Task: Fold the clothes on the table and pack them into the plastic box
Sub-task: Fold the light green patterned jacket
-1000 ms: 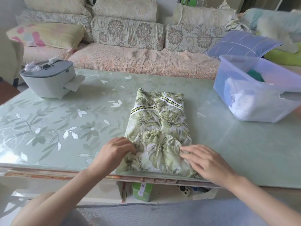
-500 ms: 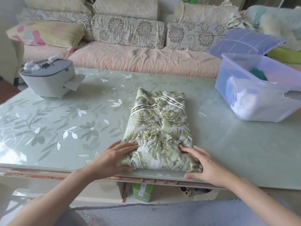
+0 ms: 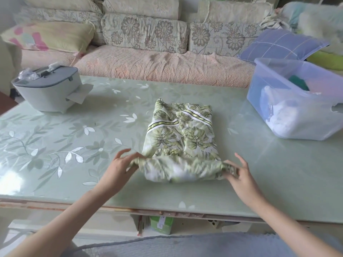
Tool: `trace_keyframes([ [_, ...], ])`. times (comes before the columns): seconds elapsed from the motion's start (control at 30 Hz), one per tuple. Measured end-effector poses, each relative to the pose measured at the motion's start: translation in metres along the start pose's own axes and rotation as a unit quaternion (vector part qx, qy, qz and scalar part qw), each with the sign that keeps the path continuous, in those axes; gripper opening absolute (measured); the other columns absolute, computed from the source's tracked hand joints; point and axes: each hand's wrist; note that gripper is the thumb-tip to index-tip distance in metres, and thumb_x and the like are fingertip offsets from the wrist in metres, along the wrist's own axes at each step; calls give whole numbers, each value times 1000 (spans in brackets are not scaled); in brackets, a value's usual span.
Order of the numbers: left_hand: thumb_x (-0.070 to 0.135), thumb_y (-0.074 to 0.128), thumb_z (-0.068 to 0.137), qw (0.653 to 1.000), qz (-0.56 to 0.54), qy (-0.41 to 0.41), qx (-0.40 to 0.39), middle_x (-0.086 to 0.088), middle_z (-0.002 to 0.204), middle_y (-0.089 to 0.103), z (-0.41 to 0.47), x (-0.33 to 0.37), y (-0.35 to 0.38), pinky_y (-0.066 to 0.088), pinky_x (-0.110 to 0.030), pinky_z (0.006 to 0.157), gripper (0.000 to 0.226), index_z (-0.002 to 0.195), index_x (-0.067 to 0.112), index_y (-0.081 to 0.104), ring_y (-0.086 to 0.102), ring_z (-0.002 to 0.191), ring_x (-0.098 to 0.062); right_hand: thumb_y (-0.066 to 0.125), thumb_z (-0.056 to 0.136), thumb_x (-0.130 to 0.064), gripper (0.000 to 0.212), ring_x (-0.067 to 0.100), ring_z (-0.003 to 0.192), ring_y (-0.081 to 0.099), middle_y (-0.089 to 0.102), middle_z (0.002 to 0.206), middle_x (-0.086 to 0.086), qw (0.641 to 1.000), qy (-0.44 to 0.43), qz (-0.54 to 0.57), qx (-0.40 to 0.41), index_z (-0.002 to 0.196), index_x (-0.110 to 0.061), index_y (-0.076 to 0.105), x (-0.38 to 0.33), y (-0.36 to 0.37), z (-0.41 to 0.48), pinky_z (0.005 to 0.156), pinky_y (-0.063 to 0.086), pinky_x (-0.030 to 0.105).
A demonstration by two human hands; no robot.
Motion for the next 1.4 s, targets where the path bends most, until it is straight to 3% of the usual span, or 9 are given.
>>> trace_keyframes([
  [0.1,13,48,96,986,-101,-112,68,-1,61,50,29,27,0,34,-36,59,32,65,23,46,47,60,-20,58,93,-18,14,-4,79,57,68,89,8,990,-23,92,104,93,-5,65,-29,-2,25,73,41,11],
  [0.23,16,48,96,976,-67,-203,48,0,53,37,68,36,6,24,-33,50,37,60,11,37,33,54,-21,61,91,-21,50,13,46,33,34,38,-8,990,31,-44,128,49,-18,35,-39,-5,59,50,24,33],
  [0.33,16,51,94,973,26,-228,-12,-11,77,57,68,29,19,36,-36,61,10,92,7,54,56,79,-35,66,85,-30,27,32,67,58,61,59,1,946,41,-303,109,66,-15,53,-26,5,67,67,33,37],
  [0.4,7,53,92,985,55,-166,4,-16,114,57,55,26,25,42,-39,83,38,129,10,45,53,108,-35,71,80,-23,27,31,96,62,69,99,10,927,3,-361,107,104,-15,62,-17,14,63,84,29,35],
  [0.57,30,37,101,983,68,162,-51,7,153,31,36,24,12,17,-31,116,44,145,27,36,23,142,-10,51,93,-40,56,7,138,30,29,155,-5,945,-222,-238,30,145,-20,39,-22,2,50,109,22,24],
  [0.73,85,31,77,956,153,147,-204,18,157,9,33,-5,21,14,-28,118,85,148,44,8,11,145,-5,21,66,-95,106,1,143,-15,-20,155,-16,864,-174,-402,-246,146,-38,-20,-5,3,41,120,-2,28],
  [1.07,45,58,78,965,167,188,-76,7,115,68,50,-13,18,31,-32,104,49,122,25,61,63,107,-18,59,80,-37,52,9,117,57,56,133,-13,937,-164,-282,-123,131,-33,48,1,-7,44,93,38,14],
  [1.2,47,44,81,990,108,90,-28,-4,92,73,54,8,8,46,-33,81,42,106,20,64,65,101,-34,64,86,-11,19,1,118,47,60,111,-2,976,-126,-180,-5,104,-17,67,-10,-7,46,90,28,2],
  [1.4,35,66,85,993,-53,-96,-46,-4,74,63,67,25,-21,45,-34,63,21,97,20,58,56,69,-26,59,91,-8,18,-4,81,63,72,81,-16,994,-30,83,-70,87,-23,68,-54,-20,55,71,47,13],
])
Point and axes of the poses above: each hand's wrist, its own z-axis towards the middle knuckle, its own y-axis out of the palm, x = y × z
